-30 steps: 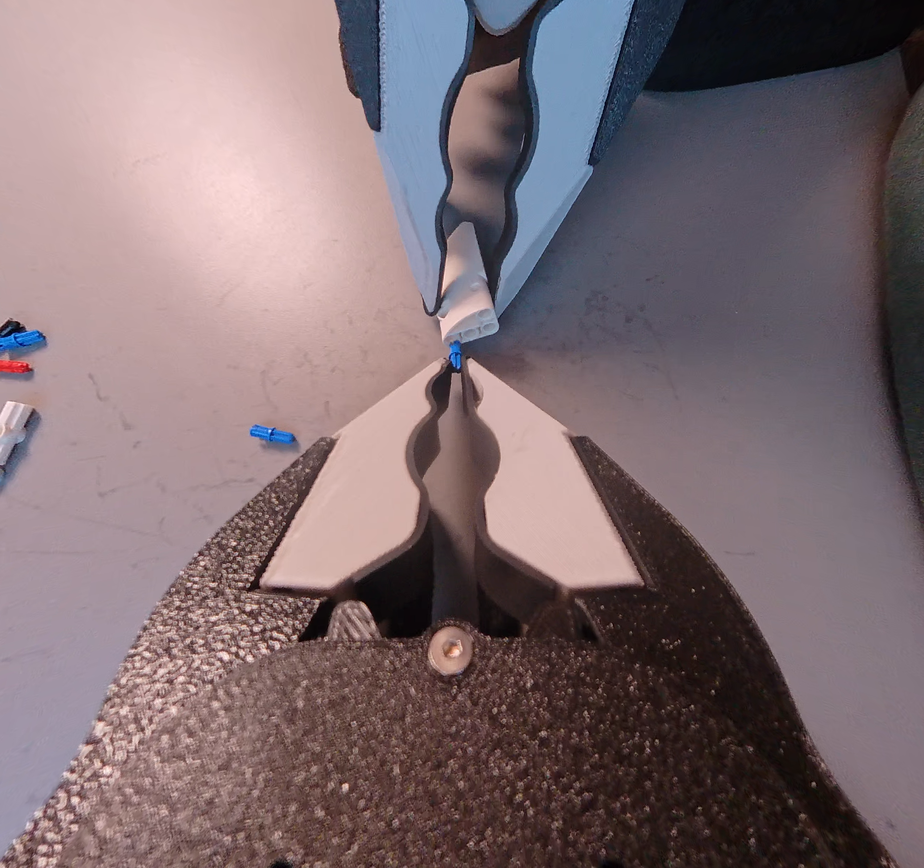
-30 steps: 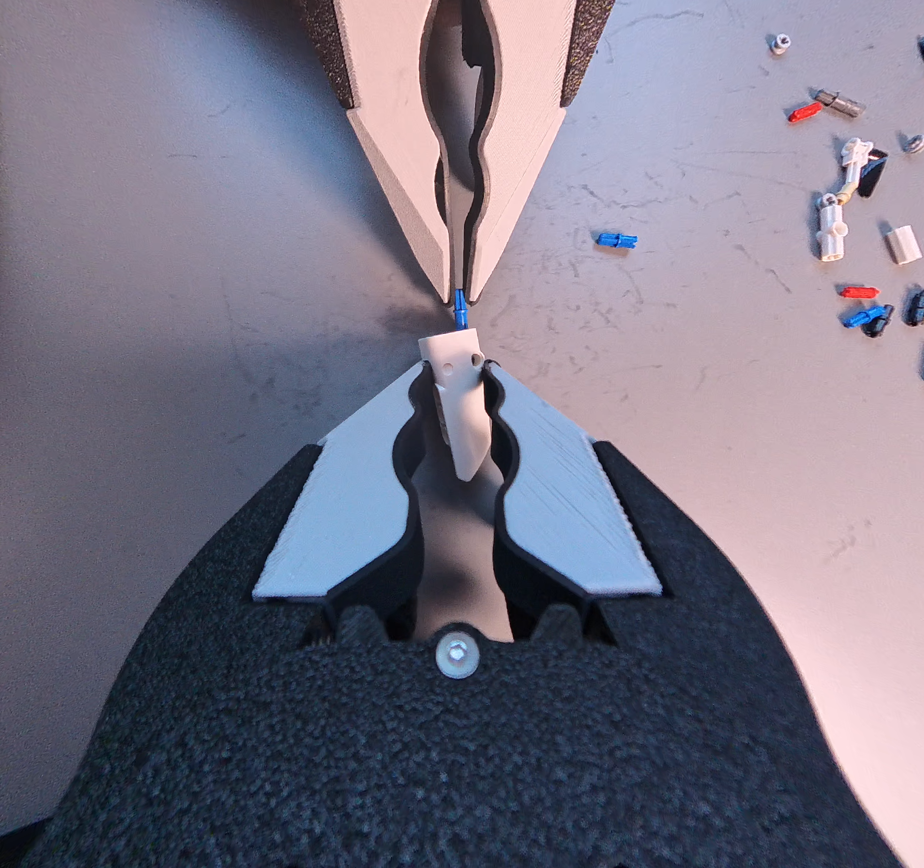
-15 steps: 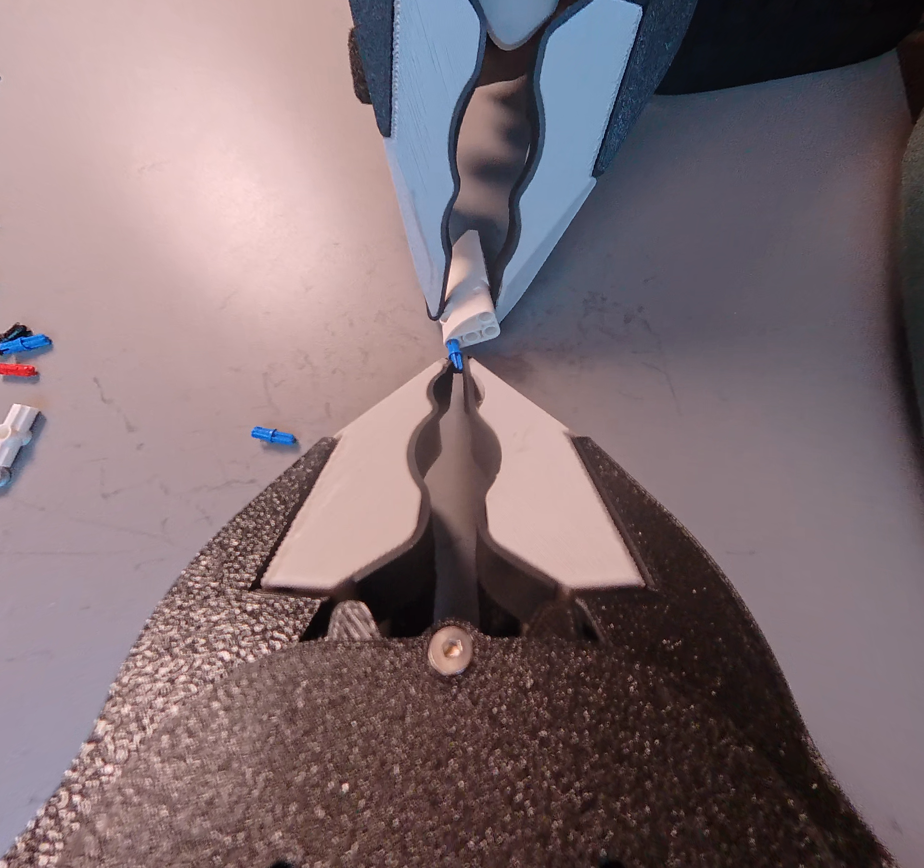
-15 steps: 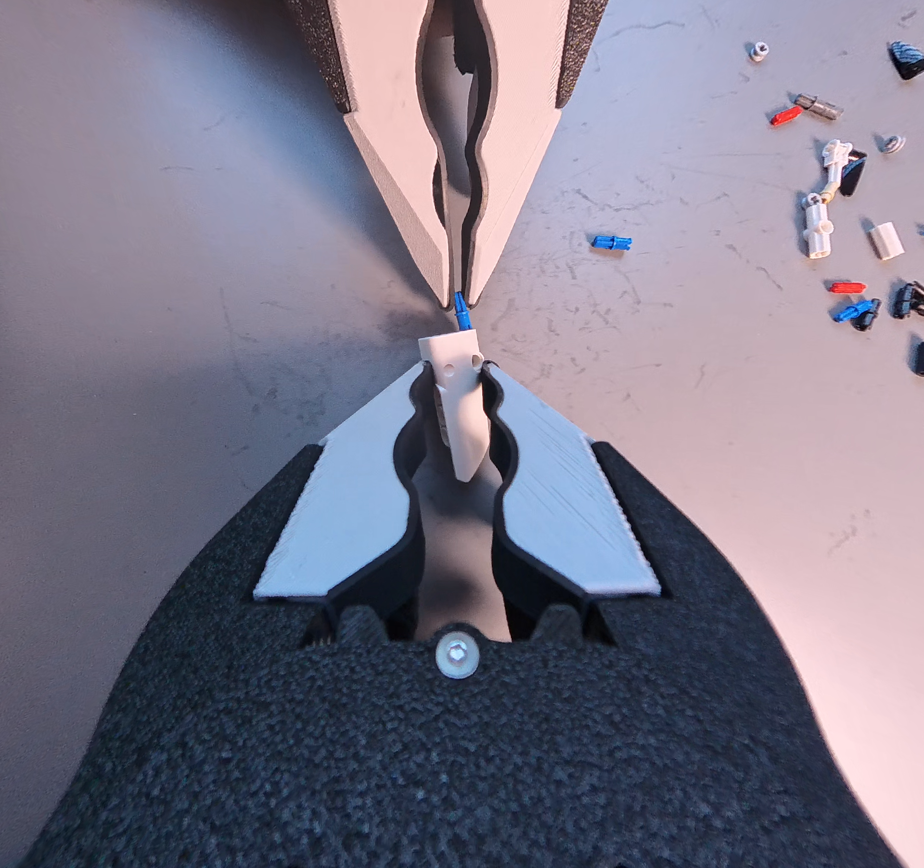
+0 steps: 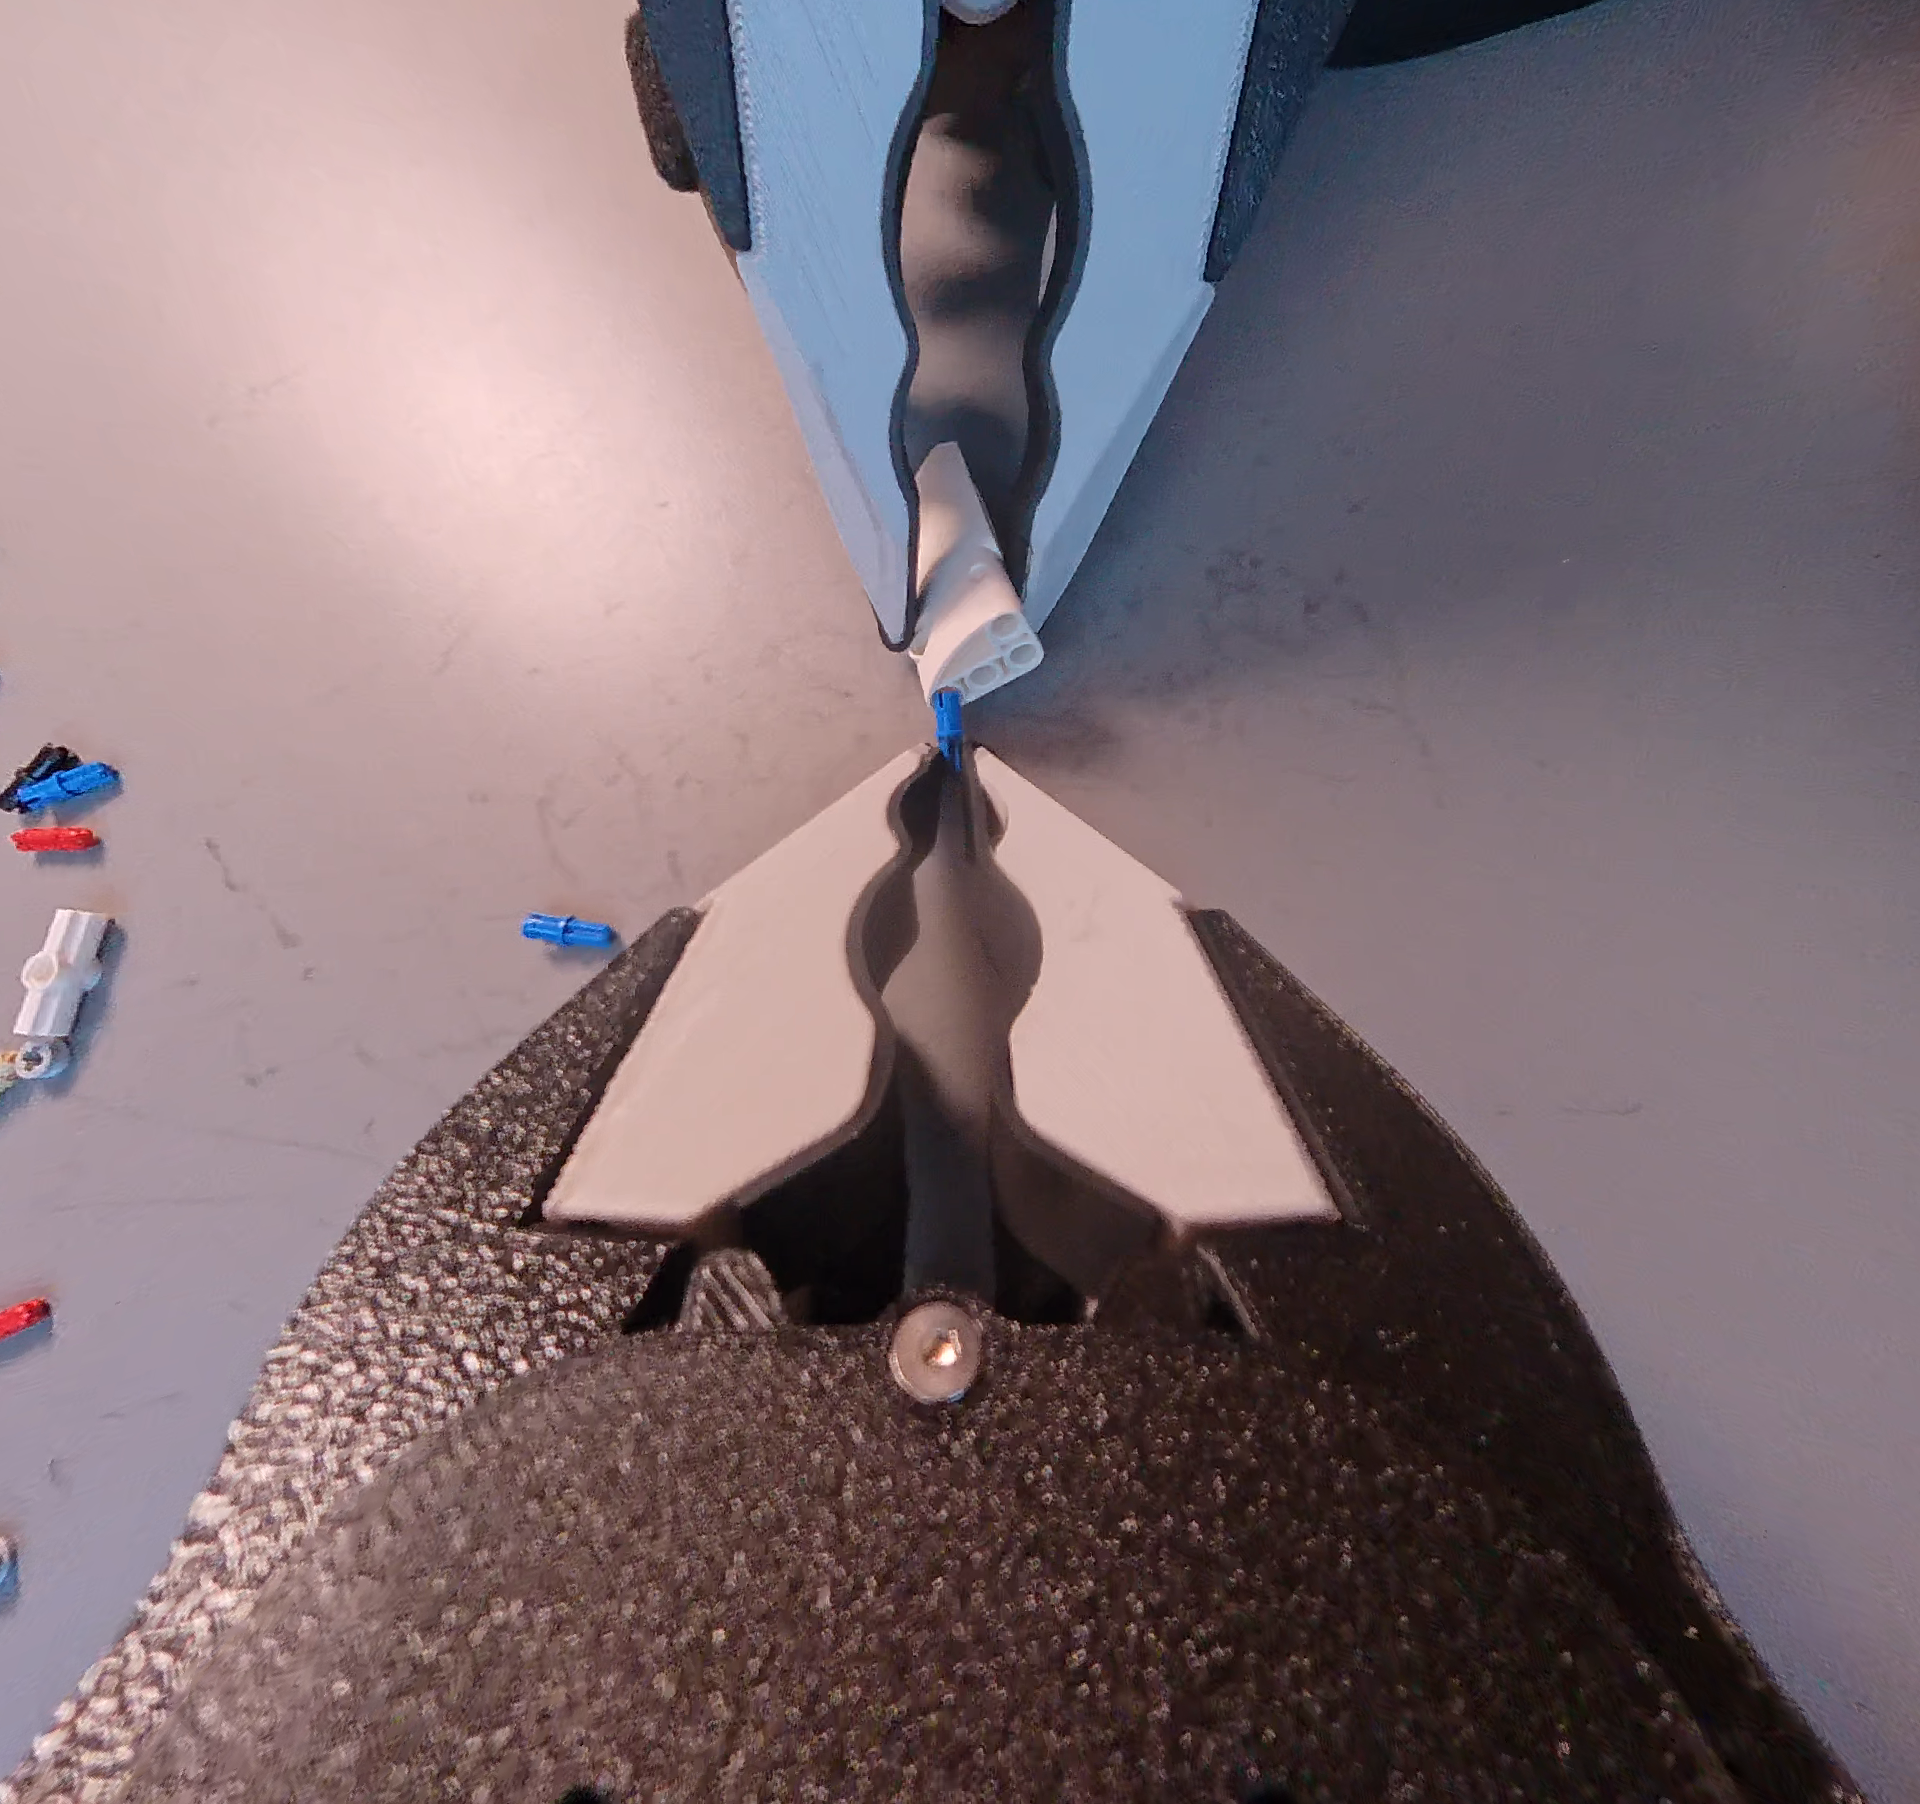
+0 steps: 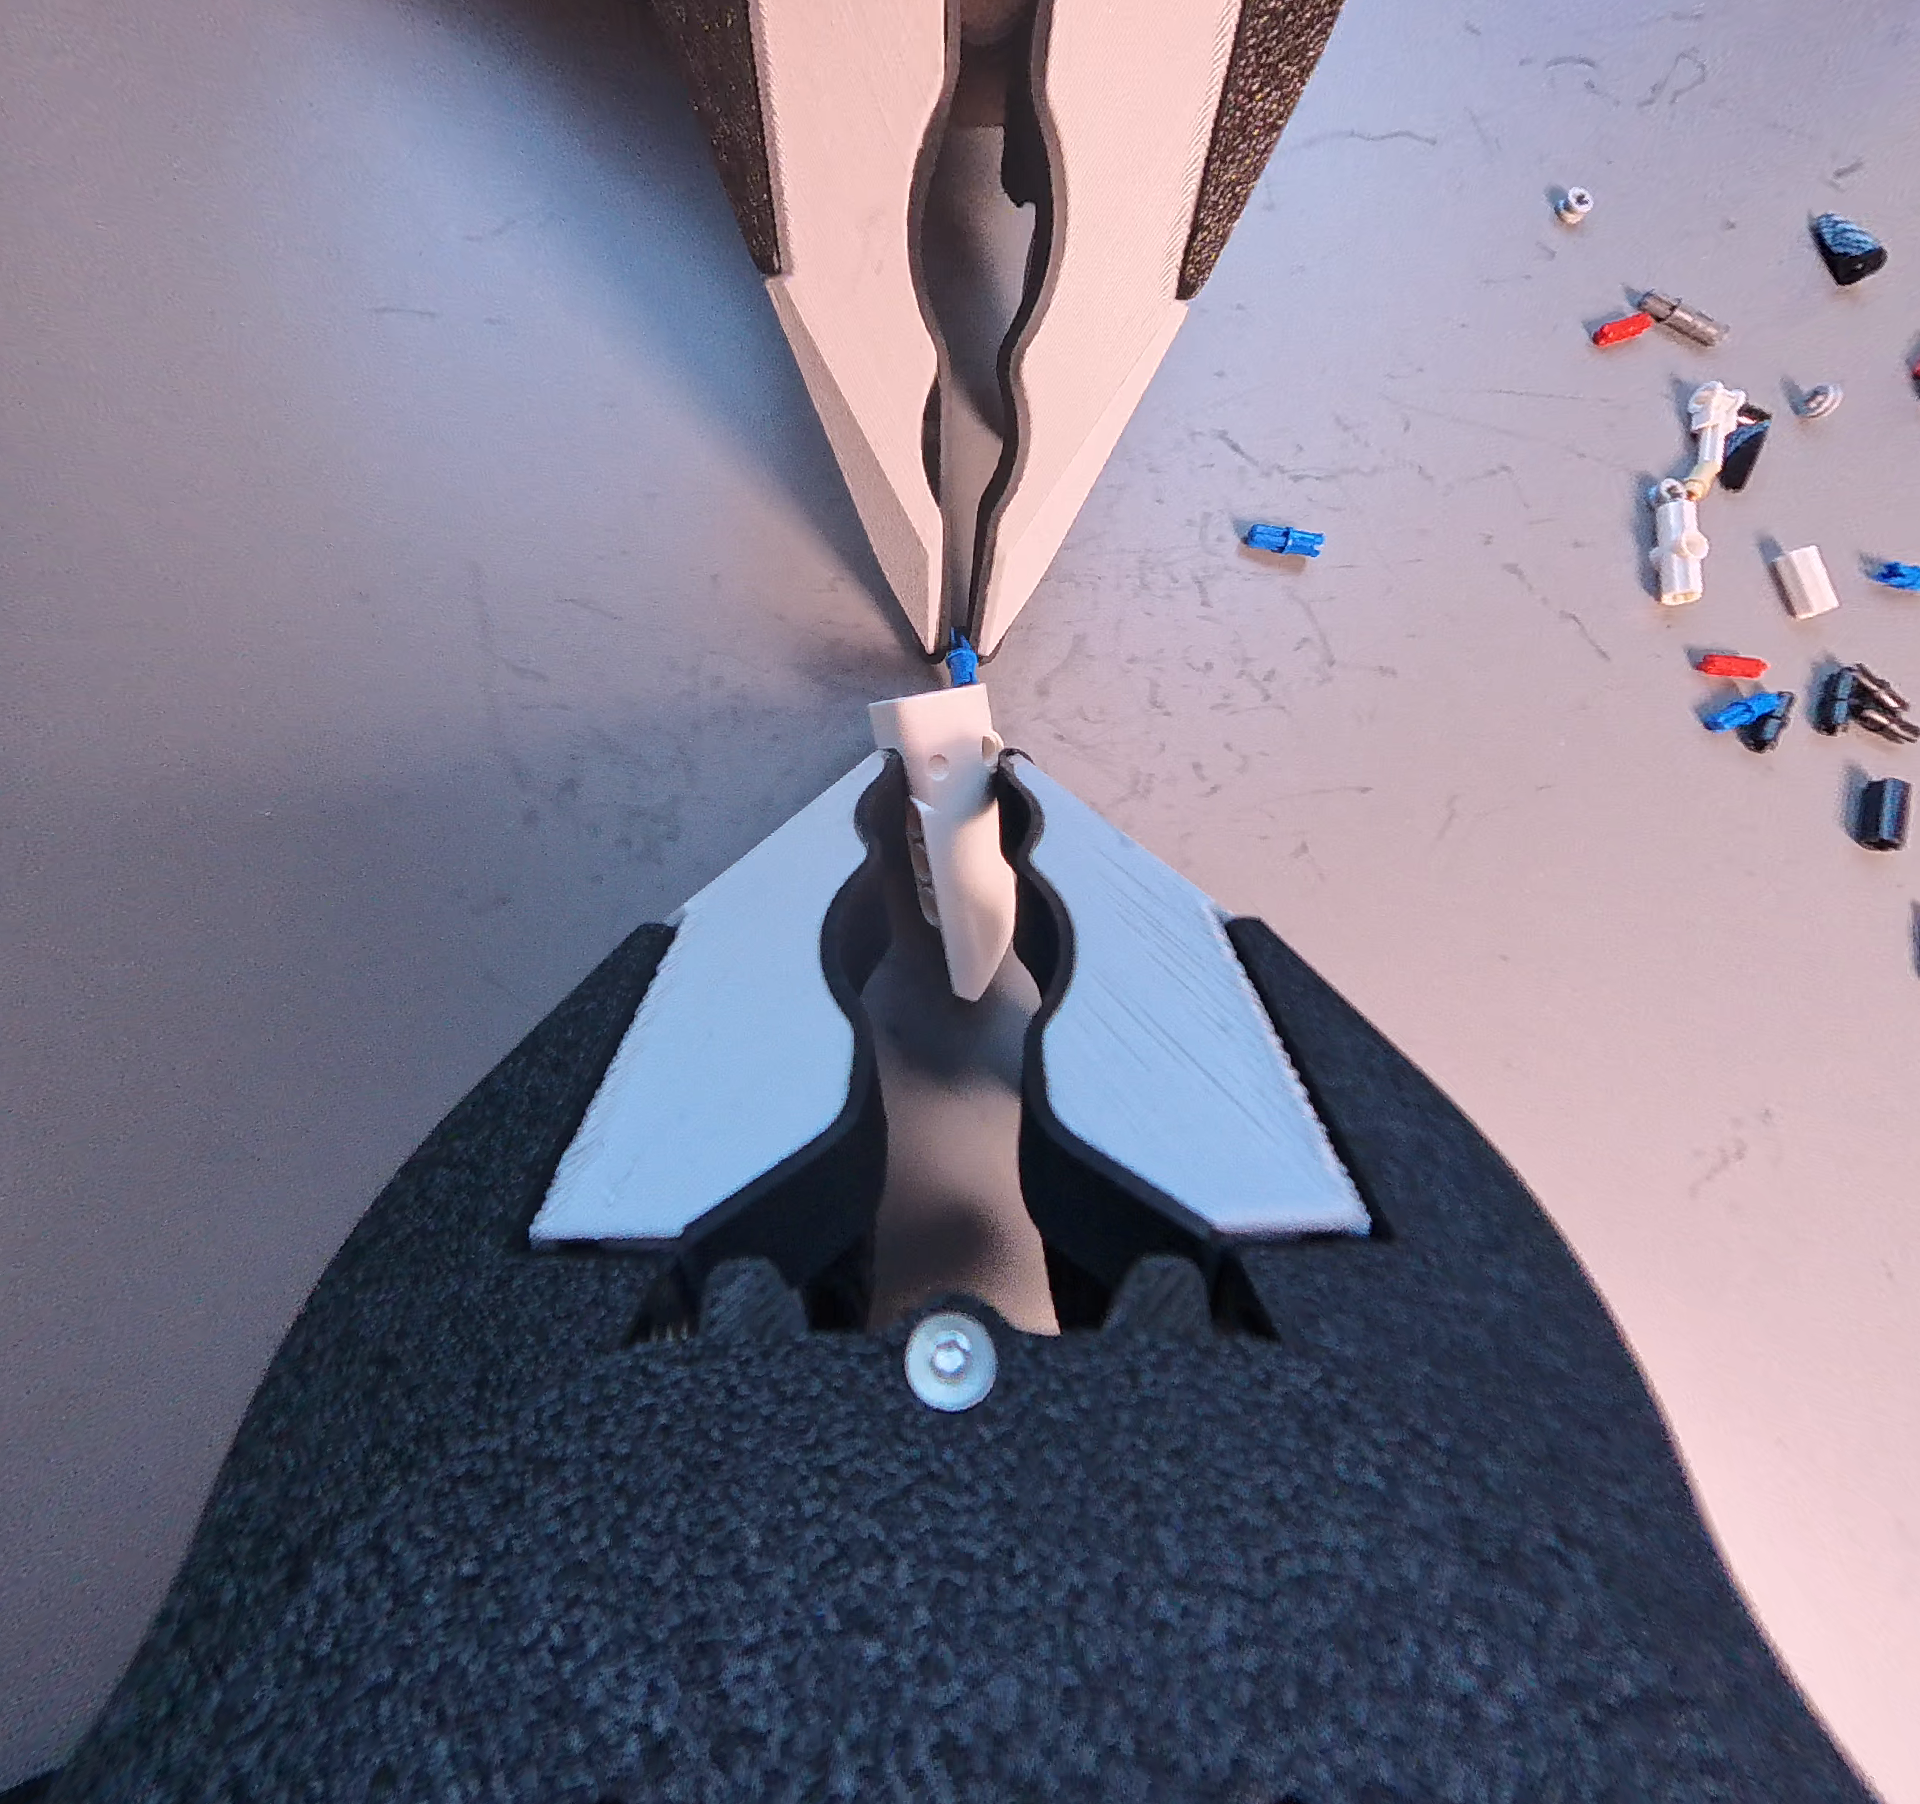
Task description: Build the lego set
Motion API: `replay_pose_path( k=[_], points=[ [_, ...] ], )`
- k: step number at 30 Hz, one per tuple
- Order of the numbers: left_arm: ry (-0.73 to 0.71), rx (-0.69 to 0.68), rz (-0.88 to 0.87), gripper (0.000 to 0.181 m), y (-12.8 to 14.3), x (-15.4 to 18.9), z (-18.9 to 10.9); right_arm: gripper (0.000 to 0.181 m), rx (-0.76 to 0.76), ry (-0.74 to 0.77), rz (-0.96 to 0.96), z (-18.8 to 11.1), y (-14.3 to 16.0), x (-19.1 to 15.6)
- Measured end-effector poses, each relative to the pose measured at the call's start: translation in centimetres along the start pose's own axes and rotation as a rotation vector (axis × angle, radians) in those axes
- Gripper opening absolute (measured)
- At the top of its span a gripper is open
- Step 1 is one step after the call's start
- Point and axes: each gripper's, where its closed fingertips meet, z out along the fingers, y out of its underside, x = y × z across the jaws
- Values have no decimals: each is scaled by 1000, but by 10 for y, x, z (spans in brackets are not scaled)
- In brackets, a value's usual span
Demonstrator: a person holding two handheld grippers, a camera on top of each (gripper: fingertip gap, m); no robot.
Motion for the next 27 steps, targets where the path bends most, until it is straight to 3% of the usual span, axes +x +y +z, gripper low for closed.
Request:
replay_pose_path(
  k=[6, 16, 23, 27],
  points=[
    [31, -11, -86, 2, -1, 3, -2, 15, -93, 75, -64, -1, 0, -1],
    [216, -128, -332, 3, 0, 7, -6, 14, -175, 158, -173, 0, -3, 1],
    [334, -222, -497, 3, 1, 6, -9, 13, -196, 229, -235, 2, -6, 4],
    [387, -210, -580, 3, 1, 4, -8, 13, -178, 245, -257, 2, -5, 5]
  ],
)
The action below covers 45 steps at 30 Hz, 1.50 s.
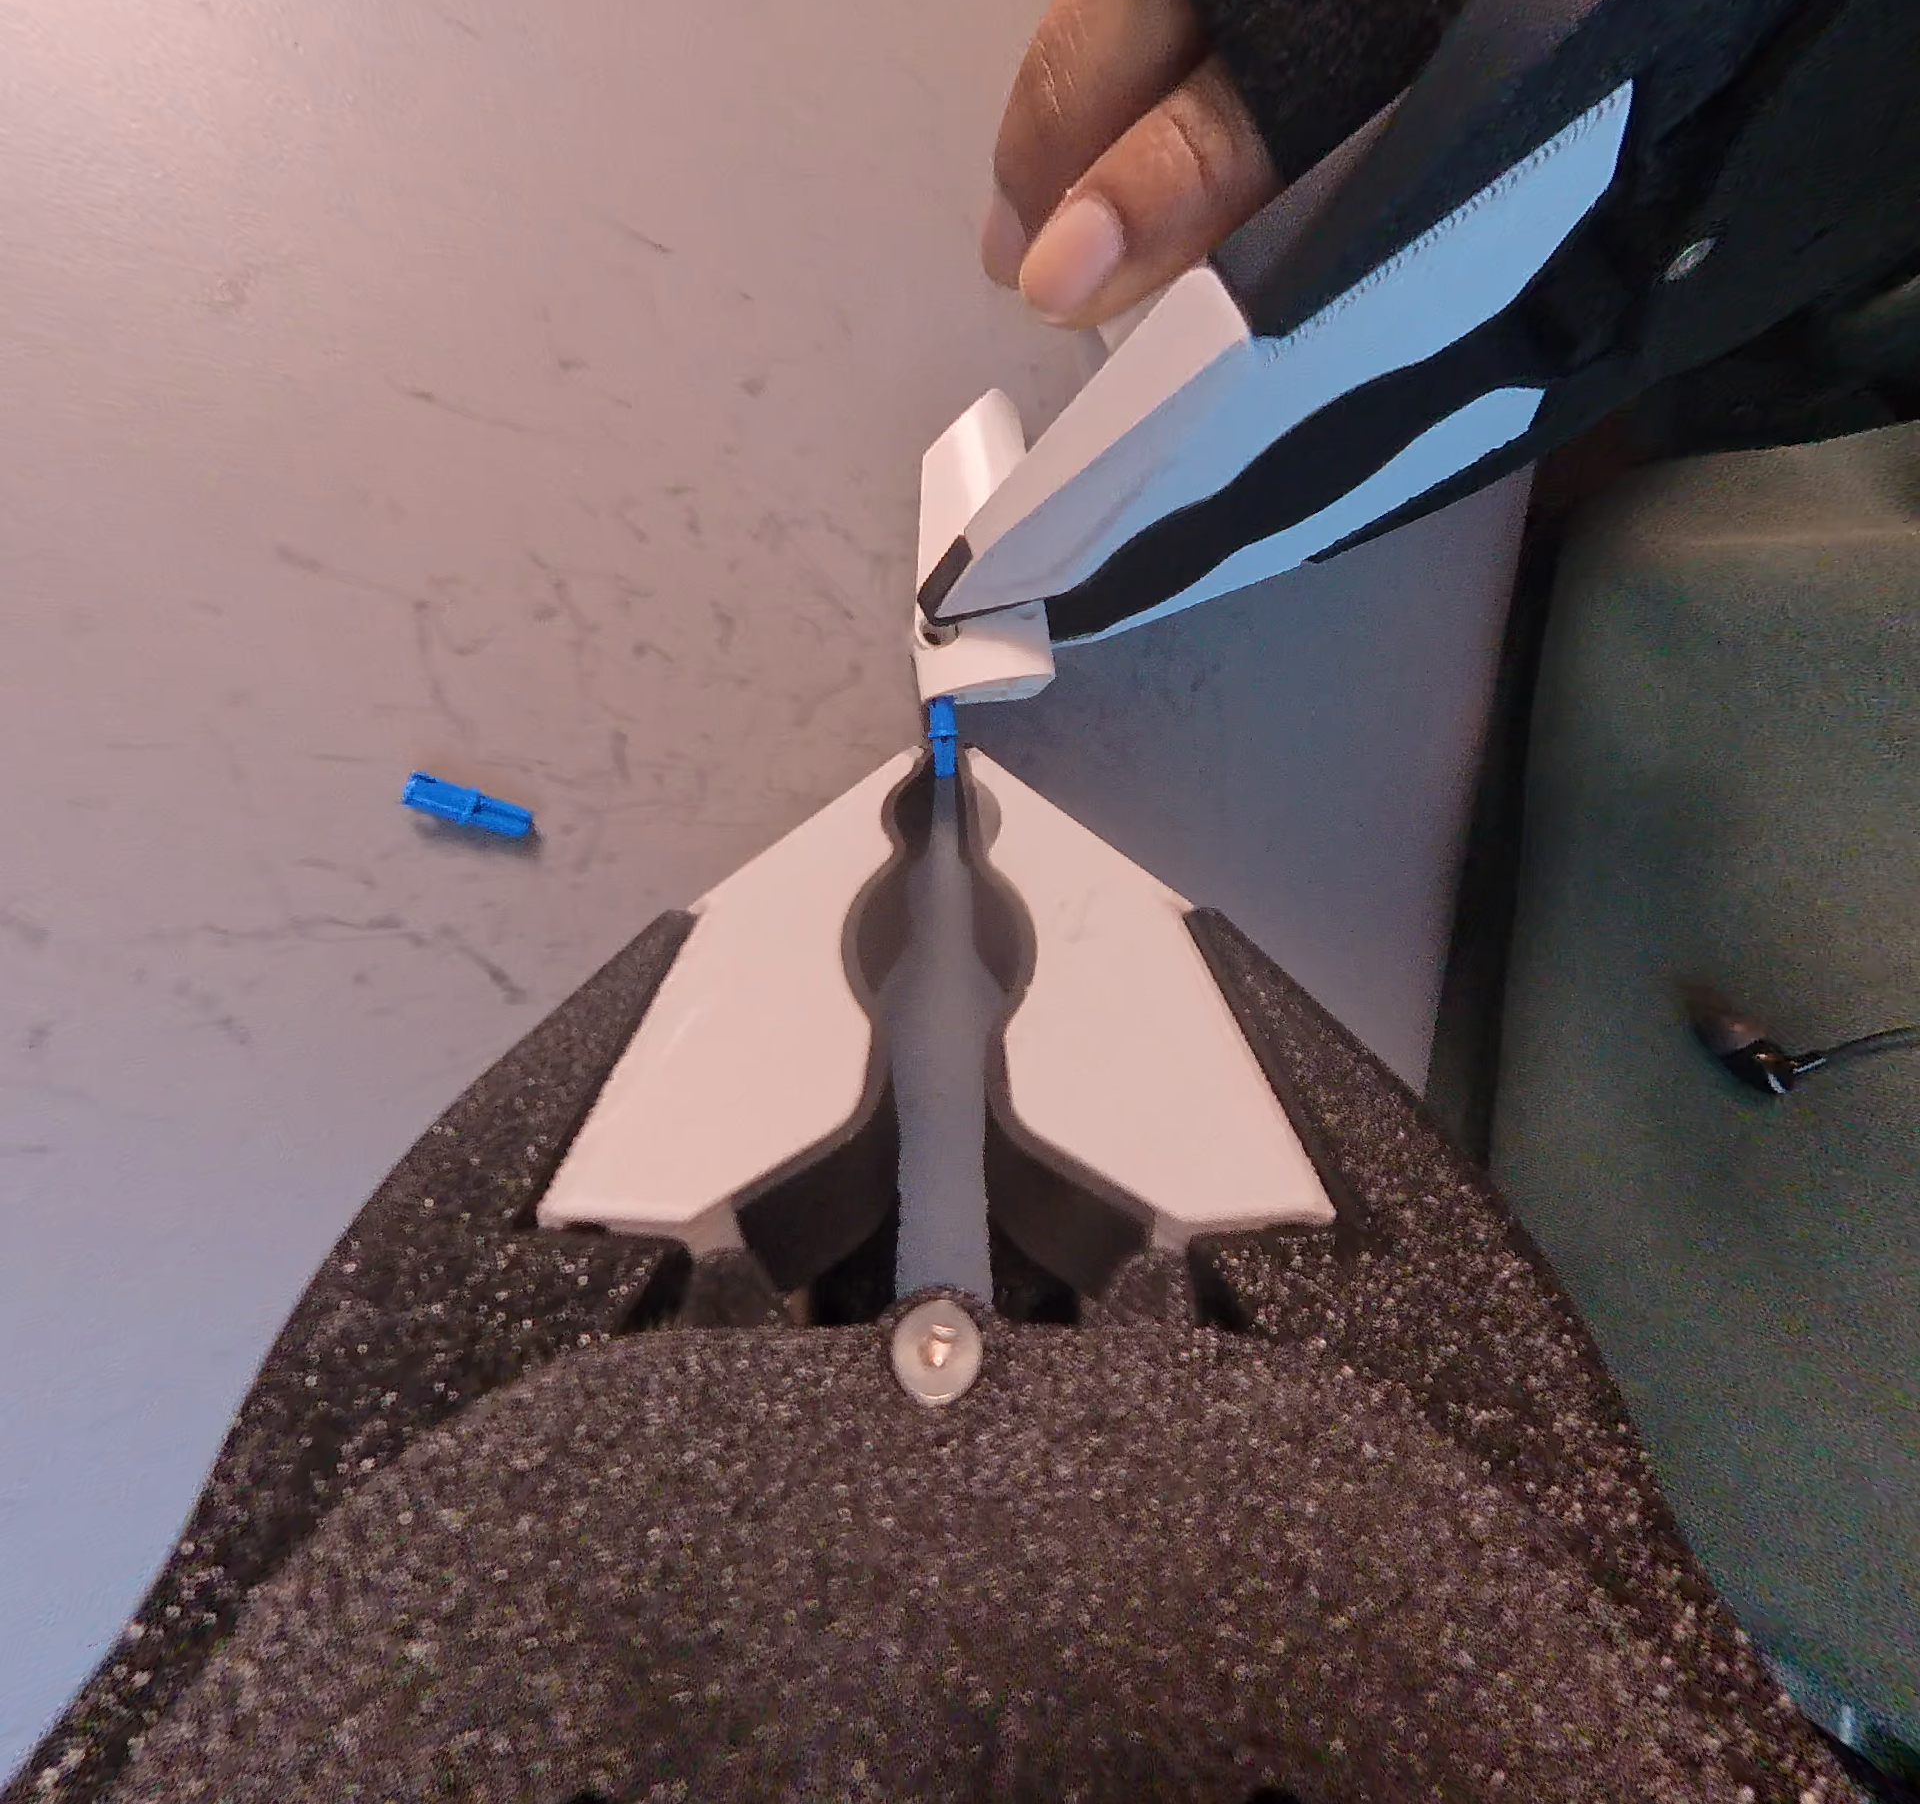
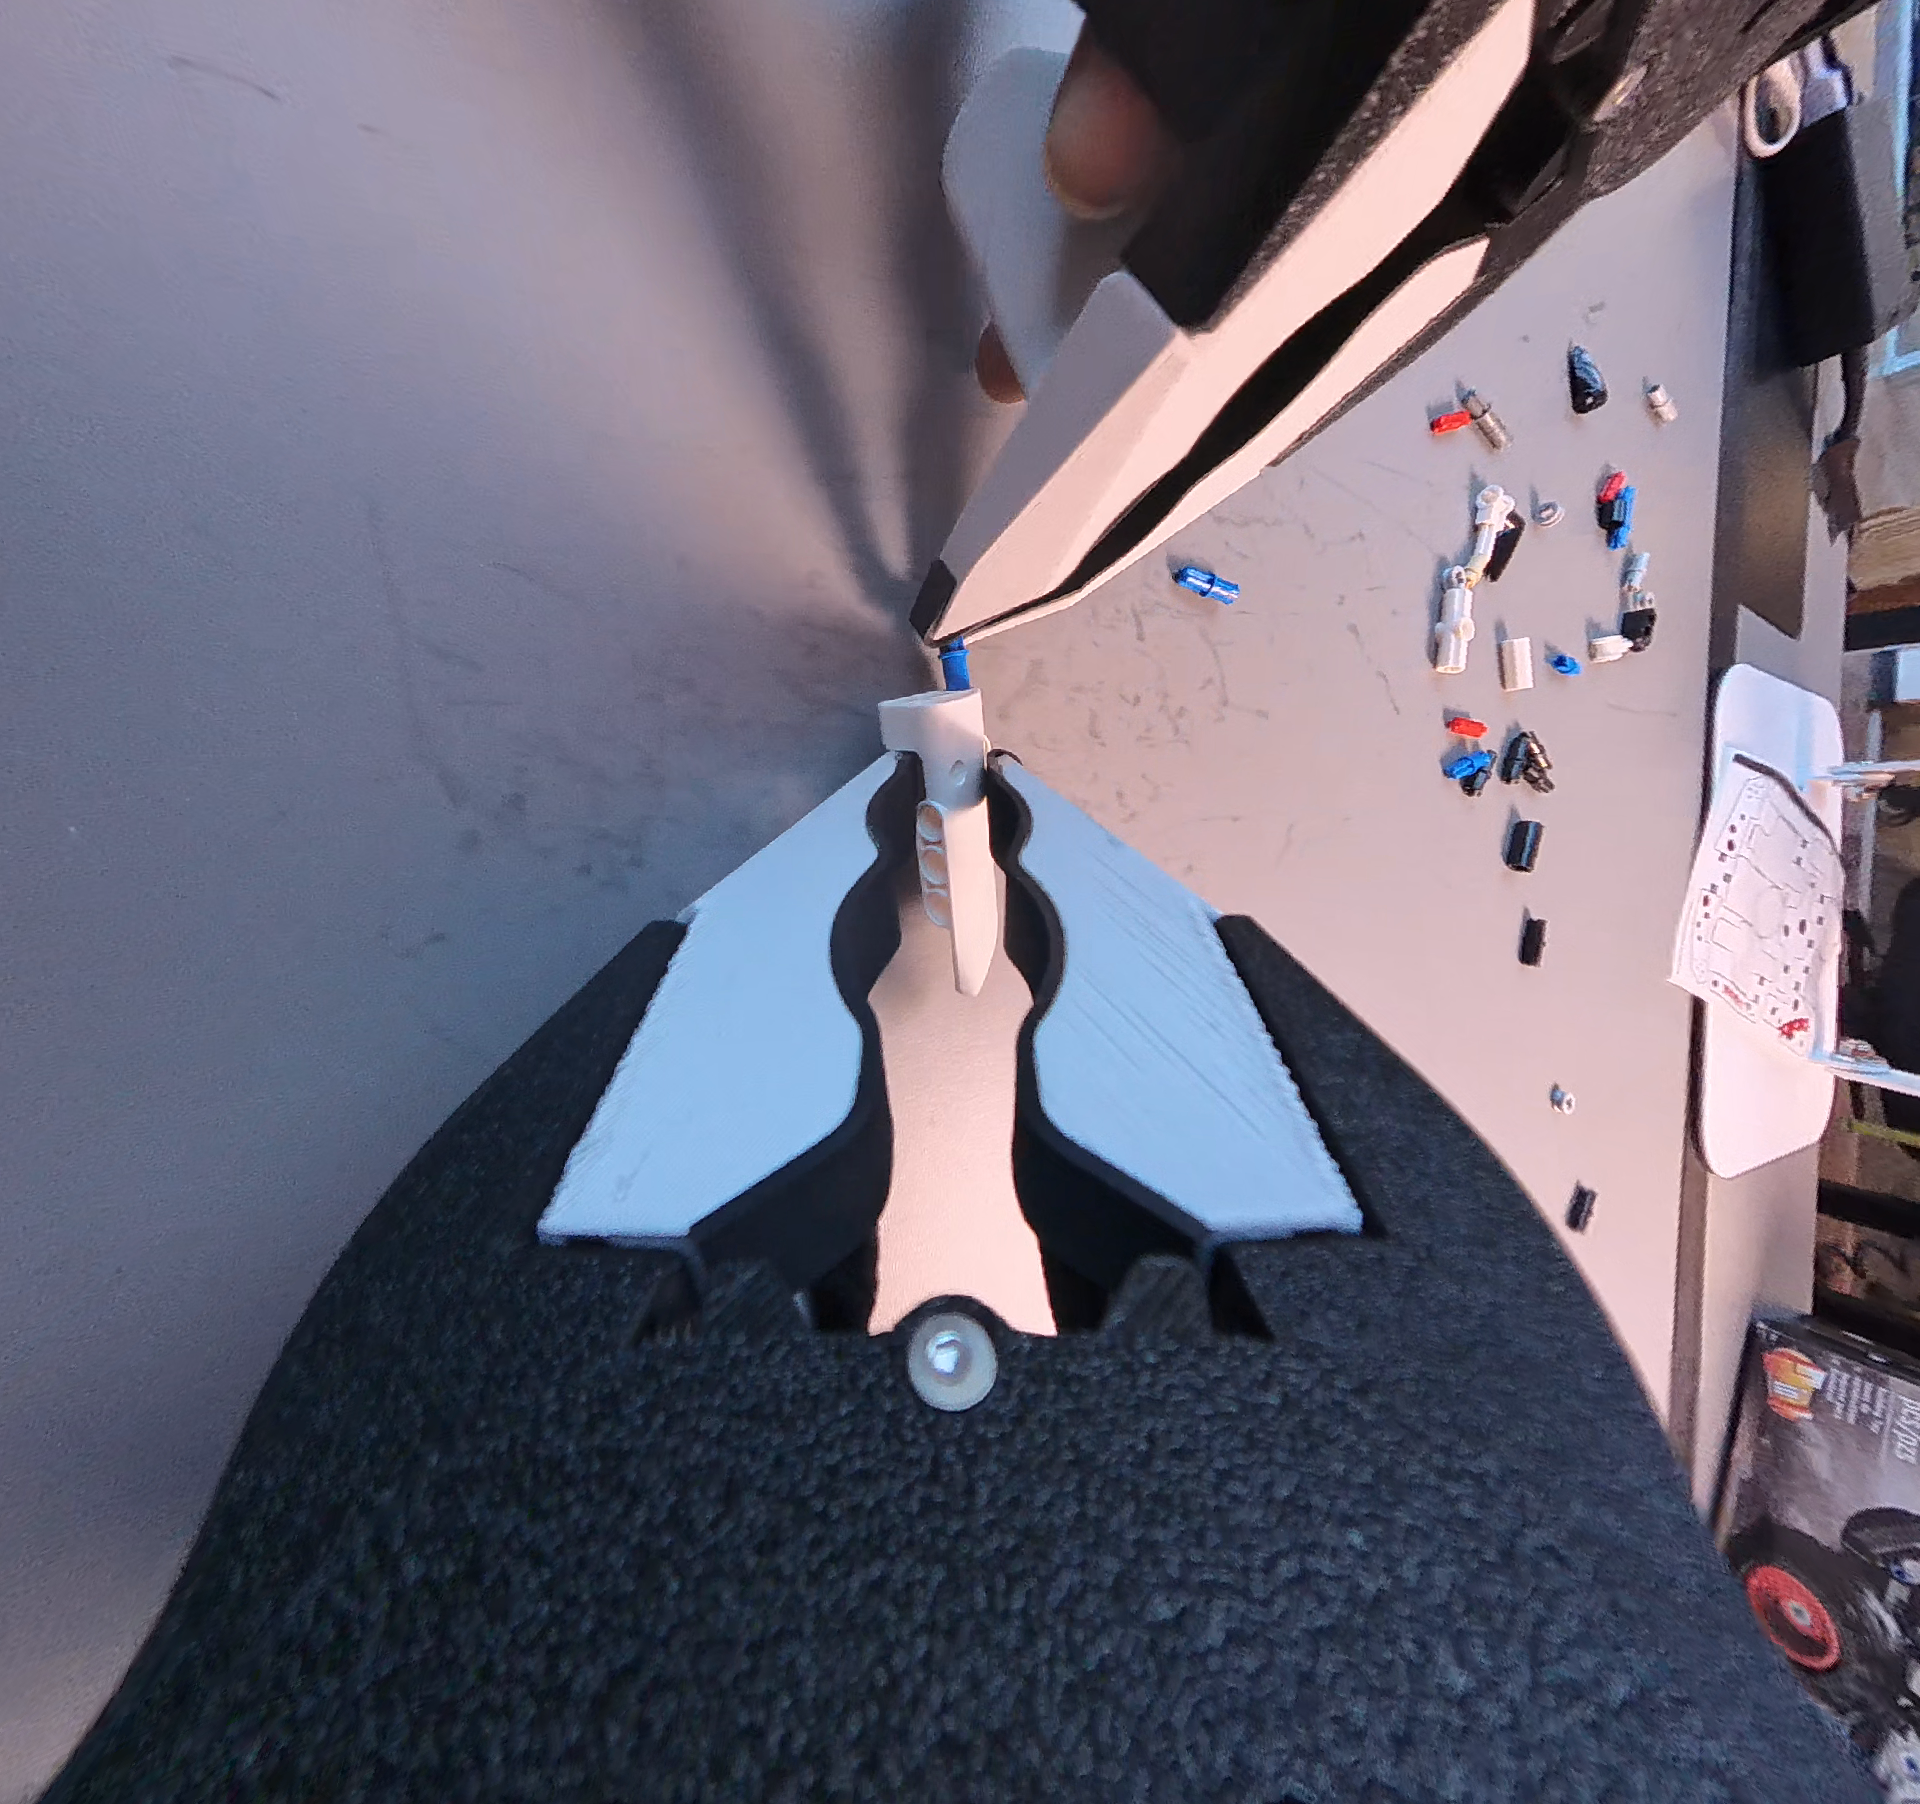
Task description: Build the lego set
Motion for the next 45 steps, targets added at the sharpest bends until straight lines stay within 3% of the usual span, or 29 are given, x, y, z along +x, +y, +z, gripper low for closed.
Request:
replay_pose_path(
  k=[7, 13, 19, 28, 45],
  points=[
    [77, 76, -46, 3, -2, 2, -1, 11, 34, 0, -46, 0, 0, -1],
    [49, 82, -79, 3, 0, 2, 0, 11, -1, 38, -125, 0, -1, -1],
    [-19, 118, -57, 2, -4, -2, 0, 11, -28, 74, -86, 0, 0, 2],
    [-224, 123, 146, 2, -4, -5, 3, 11, -36, 72, -76, 0, 3, 3],
    [-176, 151, 98, 2, -6, -5, 2, 10, -1, 67, -76, 1, -2, 2]
  ],
)
